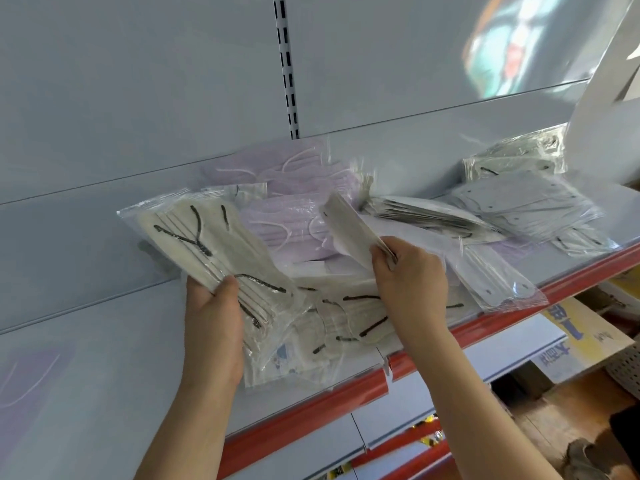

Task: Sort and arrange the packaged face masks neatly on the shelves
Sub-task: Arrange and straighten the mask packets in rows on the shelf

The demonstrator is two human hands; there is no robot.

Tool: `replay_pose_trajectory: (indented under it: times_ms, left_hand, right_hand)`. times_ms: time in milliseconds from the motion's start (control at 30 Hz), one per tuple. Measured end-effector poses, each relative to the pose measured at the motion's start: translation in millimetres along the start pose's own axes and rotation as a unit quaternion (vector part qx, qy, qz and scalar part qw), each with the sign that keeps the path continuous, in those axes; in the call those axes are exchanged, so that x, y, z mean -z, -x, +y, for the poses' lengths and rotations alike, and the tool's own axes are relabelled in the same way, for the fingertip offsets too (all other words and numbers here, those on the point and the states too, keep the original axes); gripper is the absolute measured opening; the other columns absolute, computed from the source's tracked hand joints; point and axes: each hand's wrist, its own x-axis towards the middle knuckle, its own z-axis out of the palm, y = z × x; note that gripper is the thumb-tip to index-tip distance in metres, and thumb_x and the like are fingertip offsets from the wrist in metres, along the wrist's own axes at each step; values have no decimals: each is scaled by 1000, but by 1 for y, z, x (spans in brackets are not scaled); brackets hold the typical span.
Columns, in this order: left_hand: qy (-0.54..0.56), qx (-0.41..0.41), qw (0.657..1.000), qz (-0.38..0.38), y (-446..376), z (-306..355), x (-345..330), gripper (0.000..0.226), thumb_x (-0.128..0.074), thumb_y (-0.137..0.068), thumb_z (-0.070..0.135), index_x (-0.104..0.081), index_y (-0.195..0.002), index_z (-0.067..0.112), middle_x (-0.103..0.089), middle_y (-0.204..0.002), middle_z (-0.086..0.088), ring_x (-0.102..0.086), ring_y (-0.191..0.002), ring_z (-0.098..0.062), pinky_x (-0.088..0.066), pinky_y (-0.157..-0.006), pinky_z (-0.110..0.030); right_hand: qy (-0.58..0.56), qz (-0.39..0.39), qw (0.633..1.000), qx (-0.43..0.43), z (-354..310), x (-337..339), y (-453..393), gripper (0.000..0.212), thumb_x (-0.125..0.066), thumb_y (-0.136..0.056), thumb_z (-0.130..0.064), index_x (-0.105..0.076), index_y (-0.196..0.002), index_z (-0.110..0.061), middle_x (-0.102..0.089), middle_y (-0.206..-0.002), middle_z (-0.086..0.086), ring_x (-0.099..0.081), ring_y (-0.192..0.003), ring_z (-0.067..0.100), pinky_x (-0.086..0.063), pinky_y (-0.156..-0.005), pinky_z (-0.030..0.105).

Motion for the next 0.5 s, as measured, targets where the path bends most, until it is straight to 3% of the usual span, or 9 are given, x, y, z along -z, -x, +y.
replay_pose_trajectory:
  times_ms: [100,167,200,233,267,300,333,400,500]
  left_hand:
    - [-10,-9,999,-40,11,-2,-9,30,-53,-104,19,-61,-128,34,-73,-117,13,-66,-116,-13,-49,-105,-40]
    - [24,0,995,-102,19,-1,-16,32,-51,-104,39,-59,-135,32,-73,-123,10,-66,-119,-12,-50,-103,-39]
    - [67,15,988,-139,21,0,-19,44,-47,-101,50,-57,-139,29,-71,-127,8,-65,-121,-12,-50,-102,-36]
    - [109,32,981,-160,20,2,-18,58,-46,-96,59,-54,-143,26,-69,-131,6,-64,-124,-11,-49,-102,-34]
    - [130,36,977,-163,18,5,-16,65,-49,-93,62,-53,-145,23,-68,-134,4,-63,-125,-11,-48,-103,-33]
    - [123,29,979,-159,14,7,-13,65,-55,-92,58,-53,-145,21,-67,-135,2,-63,-125,-13,-48,-103,-34]
    - [99,17,985,-141,9,9,-8,56,-62,-94,47,-56,-142,19,-69,-132,-1,-65,-123,-16,-50,-101,-35]
    - [66,17,994,-86,-1,8,0,37,-67,-95,21,-64,-132,13,-74,-121,-7,-70,-115,-25,-54,-96,-41]
    - [71,44,995,-62,-6,10,10,30,-68,-94,9,-69,-124,12,-78,-111,-7,-73,-106,-25,-55,-96,-46]
  right_hand:
    - [-44,14,999,8,-32,-3,12,23,-49,-101,-38,-68,-98,-25,-62,-67,-5,-61,-63,24,-45,-53,35]
    - [-23,-81,991,102,-56,-11,30,35,-40,-102,-45,-62,-120,-25,-69,-99,-4,-67,-90,24,-46,-67,31]
    - [-14,-155,976,150,-64,-16,40,49,-35,-102,-50,-52,-138,-22,-62,-131,-1,-60,-119,22,-47,-86,29]
    - [-20,-222,957,184,-68,-21,49,63,-29,-102,-54,-34,-153,-18,-40,-156,0,-37,-143,17,-37,-110,27]
    - [-43,-269,940,204,-68,-24,53,68,-26,-102,-54,-20,-158,-16,-18,-166,-1,-14,-152,10,-18,-122,26]
    - [-94,-305,924,209,-65,-24,54,65,-28,-105,-50,-16,-159,-16,-10,-167,-3,-4,-152,4,-9,-124,25]
    - [-164,-333,907,198,-61,-22,53,57,-34,-106,-41,-25,-157,-17,-16,-166,-5,-7,-151,0,-12,-124,23]
    - [-306,-331,881,143,-53,-16,49,38,-48,-105,-23,-55,-142,-20,-44,-154,-10,-34,-142,-5,-30,-113,15]
    - [-262,-181,942,102,-34,-12,36,32,-57,-100,-26,-63,-131,-29,-60,-132,-22,-52,-119,-10,-40,-97,12]
